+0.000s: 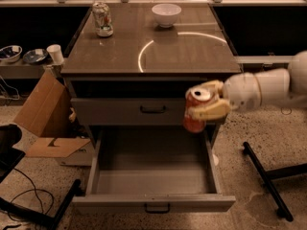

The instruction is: Pick coke can from middle drawer and place on counter

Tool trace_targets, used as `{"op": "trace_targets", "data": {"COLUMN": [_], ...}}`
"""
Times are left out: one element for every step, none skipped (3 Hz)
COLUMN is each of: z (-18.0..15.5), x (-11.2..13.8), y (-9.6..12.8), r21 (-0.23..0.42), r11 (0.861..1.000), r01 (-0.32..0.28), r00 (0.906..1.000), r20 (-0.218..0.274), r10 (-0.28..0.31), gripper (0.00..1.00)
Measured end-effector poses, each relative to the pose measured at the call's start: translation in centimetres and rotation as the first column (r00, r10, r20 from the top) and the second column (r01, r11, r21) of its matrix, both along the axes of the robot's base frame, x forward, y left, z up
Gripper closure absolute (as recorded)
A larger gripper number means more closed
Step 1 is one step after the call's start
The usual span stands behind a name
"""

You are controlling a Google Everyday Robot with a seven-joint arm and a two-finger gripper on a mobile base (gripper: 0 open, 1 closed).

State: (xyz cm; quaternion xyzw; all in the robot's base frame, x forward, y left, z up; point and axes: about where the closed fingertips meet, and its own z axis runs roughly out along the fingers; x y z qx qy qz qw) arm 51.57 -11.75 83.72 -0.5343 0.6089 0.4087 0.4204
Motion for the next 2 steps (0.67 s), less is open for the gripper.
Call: {"op": "trace_targets", "data": {"z": [6.1,10.9], "x": [4.3,10.8], "y": [0.8,1.9], "r21": [0.043,0.079], "r11": [0.999,0.991], "r01": [0.020,0.110], "r00": [0.9997,0.9937], "r20": [-0.015,0.011], "r10": [-0.019,-0.111], "gripper": [1.00,1.00]}}
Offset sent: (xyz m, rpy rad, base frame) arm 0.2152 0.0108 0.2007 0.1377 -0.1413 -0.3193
